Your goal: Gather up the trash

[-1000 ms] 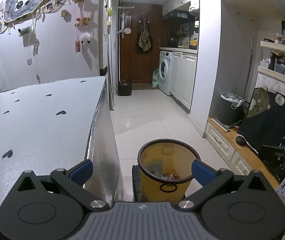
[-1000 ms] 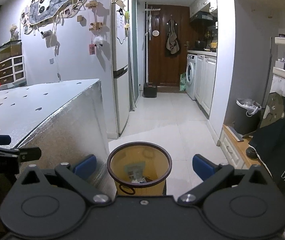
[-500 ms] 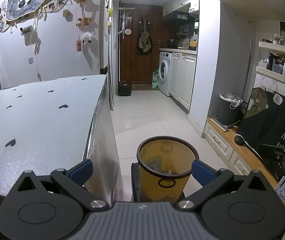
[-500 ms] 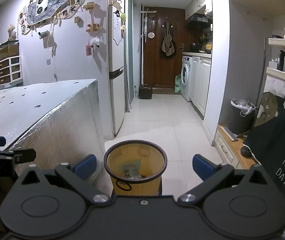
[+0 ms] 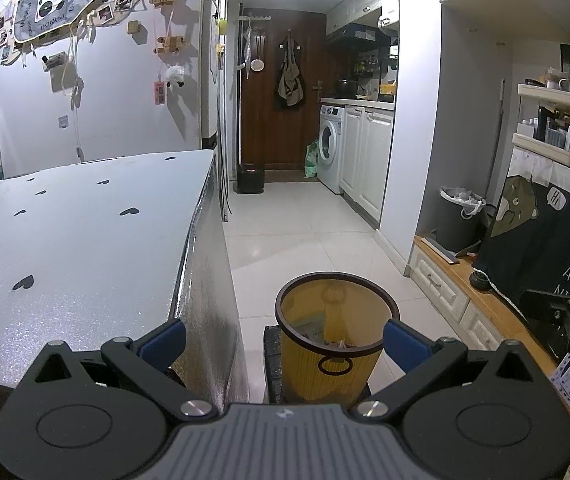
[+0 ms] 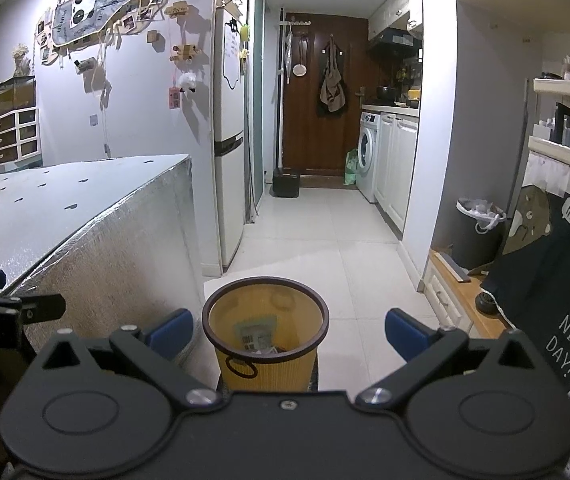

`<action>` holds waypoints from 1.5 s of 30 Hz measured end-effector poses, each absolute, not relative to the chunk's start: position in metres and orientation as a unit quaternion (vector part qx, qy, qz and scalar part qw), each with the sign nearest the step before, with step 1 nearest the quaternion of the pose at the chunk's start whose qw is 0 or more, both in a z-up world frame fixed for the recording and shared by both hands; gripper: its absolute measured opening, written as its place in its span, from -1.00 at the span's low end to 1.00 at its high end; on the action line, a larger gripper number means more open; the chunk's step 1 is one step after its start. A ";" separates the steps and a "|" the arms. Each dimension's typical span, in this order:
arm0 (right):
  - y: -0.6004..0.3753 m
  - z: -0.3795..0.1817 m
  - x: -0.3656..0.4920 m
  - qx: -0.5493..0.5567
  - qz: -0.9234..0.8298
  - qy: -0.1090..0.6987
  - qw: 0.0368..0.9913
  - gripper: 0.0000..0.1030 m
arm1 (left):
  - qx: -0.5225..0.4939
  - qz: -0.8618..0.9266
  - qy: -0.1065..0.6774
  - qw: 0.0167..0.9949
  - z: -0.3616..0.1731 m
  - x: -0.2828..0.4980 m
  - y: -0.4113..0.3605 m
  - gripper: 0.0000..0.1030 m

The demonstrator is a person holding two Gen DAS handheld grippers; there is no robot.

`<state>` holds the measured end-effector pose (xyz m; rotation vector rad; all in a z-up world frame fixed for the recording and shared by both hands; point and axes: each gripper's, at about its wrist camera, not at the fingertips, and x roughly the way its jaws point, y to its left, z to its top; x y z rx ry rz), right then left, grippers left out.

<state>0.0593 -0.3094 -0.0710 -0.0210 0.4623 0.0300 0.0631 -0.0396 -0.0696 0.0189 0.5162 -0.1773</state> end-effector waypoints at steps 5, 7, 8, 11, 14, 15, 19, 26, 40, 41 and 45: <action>-0.308 -0.071 0.059 -0.013 0.015 0.229 0.973 1.00 | 0.009 -0.086 0.252 0.964 -0.069 0.063 -0.037 1.00; -0.308 -0.071 0.059 -0.013 0.015 0.229 0.973 1.00 | 0.009 -0.086 0.252 0.964 -0.069 0.063 -0.038 1.00; -0.308 -0.071 0.058 -0.013 0.015 0.229 0.973 1.00 | 0.009 -0.086 0.252 0.964 -0.069 0.063 -0.037 1.00; -0.307 -0.071 0.058 -0.014 0.016 0.230 0.973 1.00 | 0.009 -0.086 0.252 0.964 -0.069 0.063 -0.037 1.00; -0.307 -0.071 0.058 -0.014 0.016 0.230 0.973 1.00 | 0.009 -0.086 0.252 0.964 -0.069 0.063 -0.037 1.00; -0.307 -0.071 0.058 -0.014 0.016 0.230 0.973 1.00 | 0.009 -0.086 0.252 0.964 -0.069 0.063 -0.038 1.00; -0.306 -0.071 0.058 -0.014 0.015 0.230 0.973 1.00 | 0.009 -0.087 0.252 0.964 -0.069 0.063 -0.038 1.00; -0.307 -0.071 0.058 -0.014 0.015 0.230 0.973 1.00 | 0.010 -0.086 0.252 0.964 -0.069 0.063 -0.038 1.00; -0.307 -0.071 0.058 -0.015 0.015 0.230 0.973 1.00 | 0.010 -0.087 0.252 0.964 -0.069 0.066 -0.037 1.00; -0.306 -0.071 0.058 -0.015 0.015 0.230 0.973 1.00 | 0.011 -0.087 0.252 0.964 -0.069 0.066 -0.036 1.00; -0.307 -0.071 0.058 -0.015 0.015 0.231 0.973 1.00 | 0.011 -0.087 0.251 0.964 -0.069 0.066 -0.036 1.00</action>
